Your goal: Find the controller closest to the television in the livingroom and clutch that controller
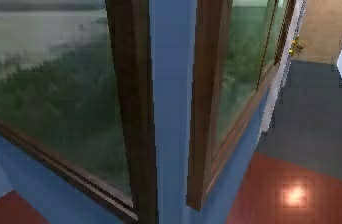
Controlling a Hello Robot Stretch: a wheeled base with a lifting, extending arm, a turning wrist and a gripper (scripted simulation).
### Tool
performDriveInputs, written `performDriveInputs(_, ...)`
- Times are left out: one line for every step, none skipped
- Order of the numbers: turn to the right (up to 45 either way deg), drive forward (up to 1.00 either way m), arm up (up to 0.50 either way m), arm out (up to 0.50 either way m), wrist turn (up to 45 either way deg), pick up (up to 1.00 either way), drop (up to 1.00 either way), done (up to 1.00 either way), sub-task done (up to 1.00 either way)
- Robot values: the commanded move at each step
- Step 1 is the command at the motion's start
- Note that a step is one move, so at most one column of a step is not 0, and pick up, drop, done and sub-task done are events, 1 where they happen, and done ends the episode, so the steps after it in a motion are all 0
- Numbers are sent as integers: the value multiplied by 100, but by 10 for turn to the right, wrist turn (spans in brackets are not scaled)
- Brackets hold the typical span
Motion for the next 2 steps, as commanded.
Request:
performDriveInputs(450,0,0,0,0,0,0,0,0)
performDriveInputs(390,0,0,0,0,0,0,0,0)
